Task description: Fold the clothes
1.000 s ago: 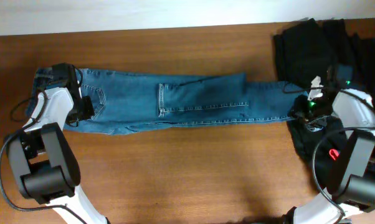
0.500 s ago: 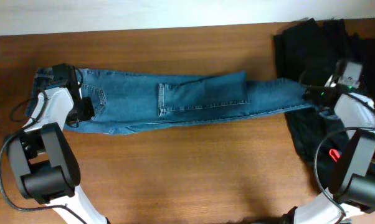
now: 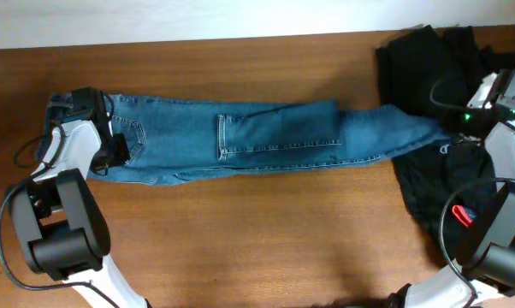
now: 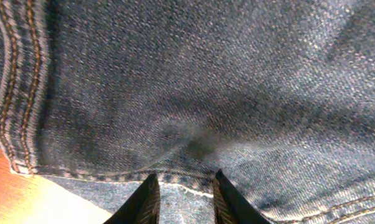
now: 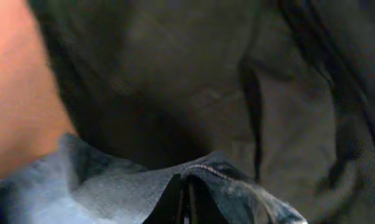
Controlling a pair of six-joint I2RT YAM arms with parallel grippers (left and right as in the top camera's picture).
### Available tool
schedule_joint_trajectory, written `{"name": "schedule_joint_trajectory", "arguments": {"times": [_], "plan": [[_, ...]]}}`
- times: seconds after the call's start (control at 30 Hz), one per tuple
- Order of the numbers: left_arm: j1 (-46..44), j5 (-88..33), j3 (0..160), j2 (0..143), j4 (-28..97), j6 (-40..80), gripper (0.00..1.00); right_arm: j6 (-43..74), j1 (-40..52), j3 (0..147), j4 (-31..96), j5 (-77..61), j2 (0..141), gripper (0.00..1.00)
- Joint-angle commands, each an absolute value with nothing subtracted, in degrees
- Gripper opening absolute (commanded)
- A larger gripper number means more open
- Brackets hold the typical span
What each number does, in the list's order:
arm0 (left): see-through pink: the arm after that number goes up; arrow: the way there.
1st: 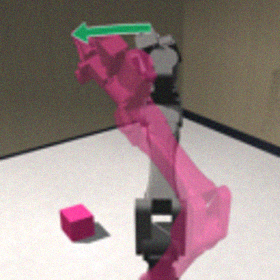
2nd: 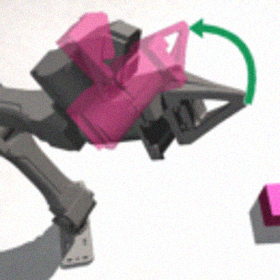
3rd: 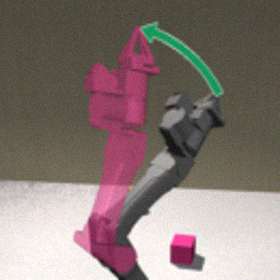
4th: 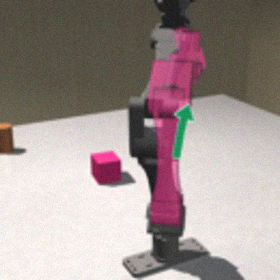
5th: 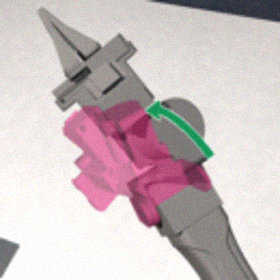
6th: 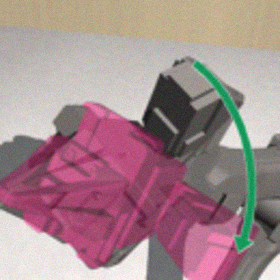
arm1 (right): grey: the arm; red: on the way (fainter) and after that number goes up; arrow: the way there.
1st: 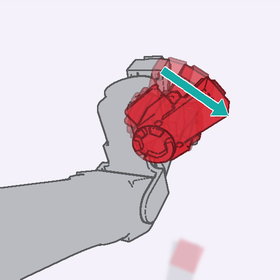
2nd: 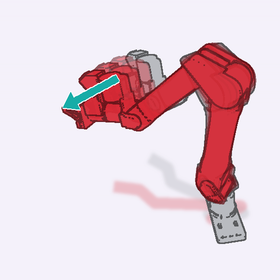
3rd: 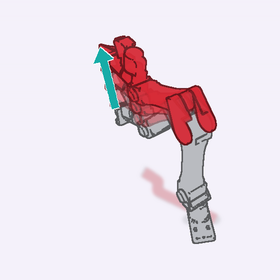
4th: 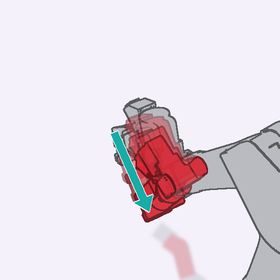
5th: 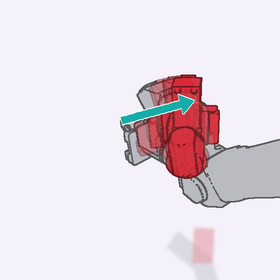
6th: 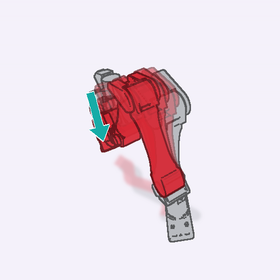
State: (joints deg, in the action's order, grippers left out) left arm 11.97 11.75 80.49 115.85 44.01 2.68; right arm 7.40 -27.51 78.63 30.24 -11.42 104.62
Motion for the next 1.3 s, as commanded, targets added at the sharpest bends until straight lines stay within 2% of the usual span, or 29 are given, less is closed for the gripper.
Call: {"name": "schedule_joint_trajectory", "arguments": {"times": [0.0,0.13,0.27,0.33,0.47,0.5,0.63,0.83,1.0,1.27], "plan": [[12.0,11.3,81.5,116.6,44.2,3.0,0.28,2.9,-27.4,89.2,30.7,-17.7,100.9,0.04],[12.0,11.3,81.5,116.6,44.3,3.0,0.29,-7.0,-27.4,100.9,36.7,-18.0,100.4,0.04],[12.0,11.3,81.5,116.6,44.2,3.0,0.29,-10.5,-27.4,100.9,42.9,-17.3,101.1,0.04],[12.0,11.3,81.5,116.6,44.0,3.0,0.29,-10.7,-27.4,99.8,49.4,-14.2,102.9,0.04],[12.0,11.3,81.5,116.6,44.0,3.0,0.29,-10.1,-27.4,95.7,53.4,-6.0,106.4,0.06],[12.0,11.3,81.5,116.6,44.1,3.0,0.29,-9.1,-27.4,94.7,53.3,-3.2,106.9,0.11],[12.0,11.3,81.5,116.6,44.4,3.0,0.29,-6.6,-27.8,92.7,52.5,1.7,107.4,0.17],[12.0,11.3,81.5,116.6,44.4,3.0,0.29,-5.6,-29.0,92.8,49.8,2.9,107.4,0.17],[12.0,11.3,81.5,116.6,44.4,3.0,0.29,-5.1,-29.2,97.8,43.2,-5.8,107.3,0.17],[12.0,11.3,81.5,116.6,45.0,3.0,0.29,-5.1,-29.2,101.7,37.9,-13.7,107.3,0.08]]}}
